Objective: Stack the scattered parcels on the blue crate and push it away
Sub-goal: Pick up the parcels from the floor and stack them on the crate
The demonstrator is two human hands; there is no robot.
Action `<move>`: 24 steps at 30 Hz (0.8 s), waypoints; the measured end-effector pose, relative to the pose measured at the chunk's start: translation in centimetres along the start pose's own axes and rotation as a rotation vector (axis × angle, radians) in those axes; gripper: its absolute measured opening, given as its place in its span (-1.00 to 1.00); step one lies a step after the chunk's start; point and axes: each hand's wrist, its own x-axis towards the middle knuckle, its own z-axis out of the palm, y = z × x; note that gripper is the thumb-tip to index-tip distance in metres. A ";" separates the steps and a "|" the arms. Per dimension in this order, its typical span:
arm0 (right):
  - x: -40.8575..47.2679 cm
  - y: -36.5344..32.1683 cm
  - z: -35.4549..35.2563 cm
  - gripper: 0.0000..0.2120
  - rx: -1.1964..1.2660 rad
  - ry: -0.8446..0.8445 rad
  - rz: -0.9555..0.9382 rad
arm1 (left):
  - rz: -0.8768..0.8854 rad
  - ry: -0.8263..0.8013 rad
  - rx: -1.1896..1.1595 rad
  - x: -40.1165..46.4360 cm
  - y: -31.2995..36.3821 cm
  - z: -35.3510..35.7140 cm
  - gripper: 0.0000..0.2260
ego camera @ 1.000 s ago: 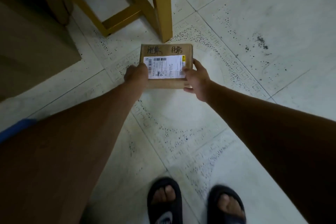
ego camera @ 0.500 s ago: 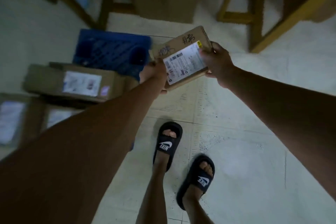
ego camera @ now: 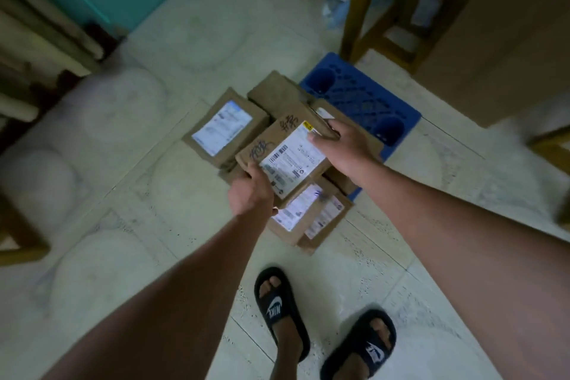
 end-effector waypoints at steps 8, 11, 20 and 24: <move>3.4 -0.1 5.9 -0.76 -0.179 -0.181 0.019 | -0.082 -0.046 -0.053 5.4 -3.2 -2.4 -0.55; 4.4 0.3 6.8 -0.74 -0.186 -0.183 0.032 | -0.096 -0.047 -0.047 6.3 -3.4 -2.0 -0.56; 7.3 -0.6 6.9 -0.75 -0.227 -0.252 -0.004 | -0.083 -0.002 -0.041 7.4 -1.9 -1.8 -0.65; 8.3 -1.1 6.6 -0.76 -0.245 -0.287 -0.011 | -0.053 0.025 0.016 7.7 -1.2 -2.0 -0.65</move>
